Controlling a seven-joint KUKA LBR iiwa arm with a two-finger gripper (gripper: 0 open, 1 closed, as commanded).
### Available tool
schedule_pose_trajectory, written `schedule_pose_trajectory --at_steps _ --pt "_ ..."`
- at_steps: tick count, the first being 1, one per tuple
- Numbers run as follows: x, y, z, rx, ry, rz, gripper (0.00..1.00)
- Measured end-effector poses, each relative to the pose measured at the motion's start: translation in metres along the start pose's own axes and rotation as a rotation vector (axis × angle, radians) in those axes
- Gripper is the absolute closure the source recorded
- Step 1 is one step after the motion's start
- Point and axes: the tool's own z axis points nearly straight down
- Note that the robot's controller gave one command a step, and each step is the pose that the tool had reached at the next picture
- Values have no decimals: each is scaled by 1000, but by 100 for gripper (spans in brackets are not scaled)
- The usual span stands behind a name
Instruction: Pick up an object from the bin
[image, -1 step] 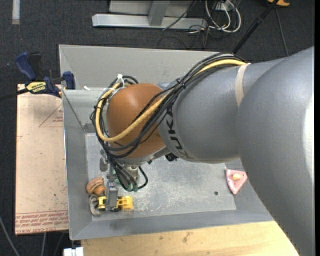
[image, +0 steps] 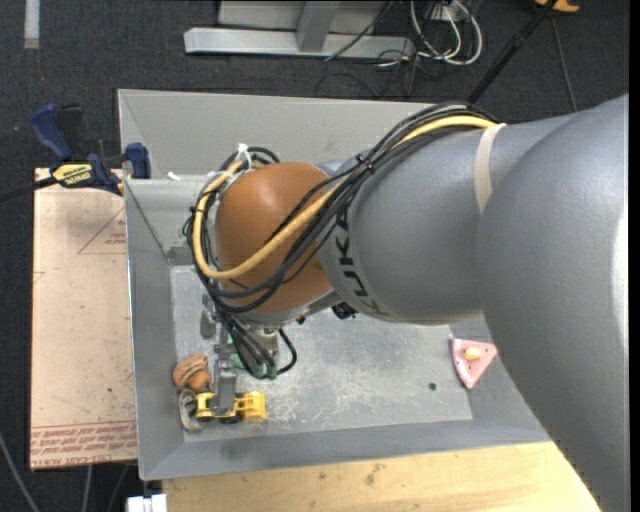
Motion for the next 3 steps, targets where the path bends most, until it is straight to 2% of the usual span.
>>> schedule_pose_trajectory --at_steps 1,2,3 --pt "22 -23 81 -6 -10 -103 100" --pt "22 -23 81 -7 -10 -102 100" --pt "15 -41 30 1 2 -110 100"
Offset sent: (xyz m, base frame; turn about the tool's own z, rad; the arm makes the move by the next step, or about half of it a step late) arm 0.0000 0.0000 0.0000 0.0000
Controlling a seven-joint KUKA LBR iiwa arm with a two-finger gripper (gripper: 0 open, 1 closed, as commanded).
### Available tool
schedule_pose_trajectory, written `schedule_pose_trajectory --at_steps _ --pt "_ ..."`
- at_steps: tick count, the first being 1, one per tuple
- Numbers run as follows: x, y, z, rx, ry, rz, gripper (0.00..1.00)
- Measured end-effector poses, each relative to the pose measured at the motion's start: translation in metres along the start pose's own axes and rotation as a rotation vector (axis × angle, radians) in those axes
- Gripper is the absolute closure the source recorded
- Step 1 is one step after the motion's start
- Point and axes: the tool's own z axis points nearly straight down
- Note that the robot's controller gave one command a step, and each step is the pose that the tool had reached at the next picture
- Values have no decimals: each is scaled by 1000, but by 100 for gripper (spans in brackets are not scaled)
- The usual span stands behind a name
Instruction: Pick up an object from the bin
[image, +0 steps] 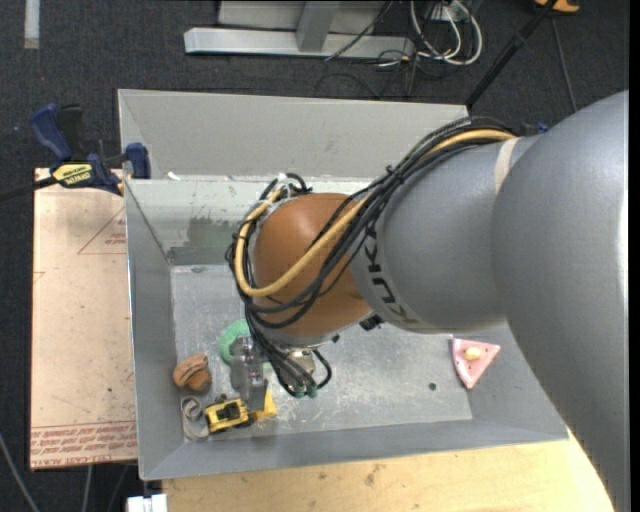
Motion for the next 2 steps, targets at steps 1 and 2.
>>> schedule_pose_trajectory --at_steps 1,2 --pt "-39 -4 -24 -1 -5 32 0" --pt "-39 -4 -24 -1 -5 32 0"
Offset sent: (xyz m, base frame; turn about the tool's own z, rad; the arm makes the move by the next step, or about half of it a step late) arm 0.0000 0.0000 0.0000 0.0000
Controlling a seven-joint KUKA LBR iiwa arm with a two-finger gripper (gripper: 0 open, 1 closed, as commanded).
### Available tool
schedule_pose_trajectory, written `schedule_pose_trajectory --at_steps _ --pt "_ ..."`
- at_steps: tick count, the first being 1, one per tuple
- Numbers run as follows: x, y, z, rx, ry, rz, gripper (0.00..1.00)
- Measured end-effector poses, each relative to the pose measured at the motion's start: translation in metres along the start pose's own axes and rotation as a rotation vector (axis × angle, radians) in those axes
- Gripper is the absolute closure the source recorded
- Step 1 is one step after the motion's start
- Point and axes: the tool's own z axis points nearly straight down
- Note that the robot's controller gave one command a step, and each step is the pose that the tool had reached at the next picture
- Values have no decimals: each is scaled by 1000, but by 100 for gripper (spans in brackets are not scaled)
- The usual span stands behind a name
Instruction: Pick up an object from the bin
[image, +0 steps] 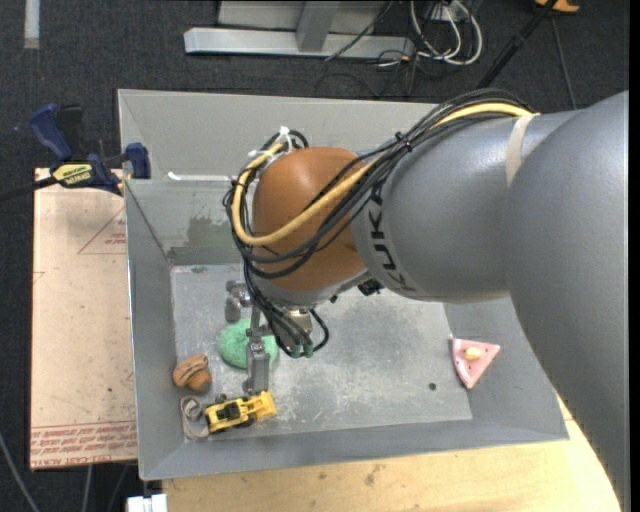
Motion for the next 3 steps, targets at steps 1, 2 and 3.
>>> schedule_pose_trajectory --at_steps 1,2,3 --pt "-2 1 13 -1 -5 72 0" --pt "-33 -41 87 -7 -7 107 100" --pt "-33 -41 87 -8 -7 107 100"
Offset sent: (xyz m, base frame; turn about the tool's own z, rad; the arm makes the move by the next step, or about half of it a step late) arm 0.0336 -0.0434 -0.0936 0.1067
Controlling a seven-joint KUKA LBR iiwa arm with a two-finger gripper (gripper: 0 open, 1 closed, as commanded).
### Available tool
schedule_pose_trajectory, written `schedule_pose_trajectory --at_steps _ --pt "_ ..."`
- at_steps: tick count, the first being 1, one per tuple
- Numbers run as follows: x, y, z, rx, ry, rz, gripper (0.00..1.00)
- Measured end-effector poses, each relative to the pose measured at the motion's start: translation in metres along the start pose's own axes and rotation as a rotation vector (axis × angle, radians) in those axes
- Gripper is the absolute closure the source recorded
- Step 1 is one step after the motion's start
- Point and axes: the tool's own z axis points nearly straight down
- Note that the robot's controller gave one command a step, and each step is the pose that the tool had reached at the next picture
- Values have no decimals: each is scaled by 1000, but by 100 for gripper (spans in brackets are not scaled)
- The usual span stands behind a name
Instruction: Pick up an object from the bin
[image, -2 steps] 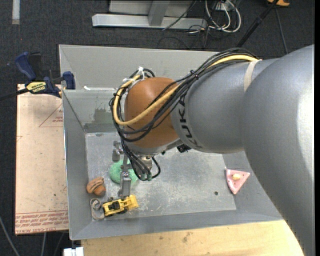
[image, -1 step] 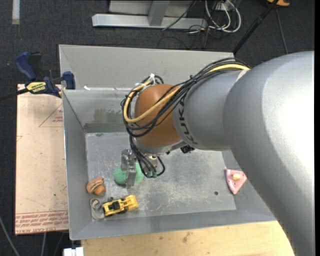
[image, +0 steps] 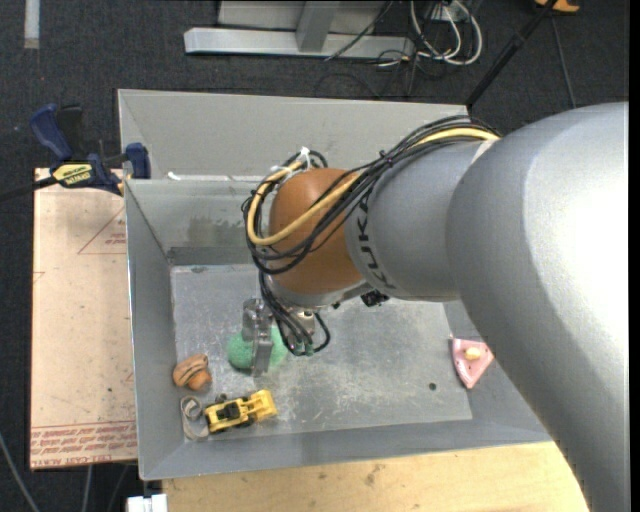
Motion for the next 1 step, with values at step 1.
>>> schedule_pose_trajectory --at_steps 1 --pt "-33 -6 -150 7 0 14 100"
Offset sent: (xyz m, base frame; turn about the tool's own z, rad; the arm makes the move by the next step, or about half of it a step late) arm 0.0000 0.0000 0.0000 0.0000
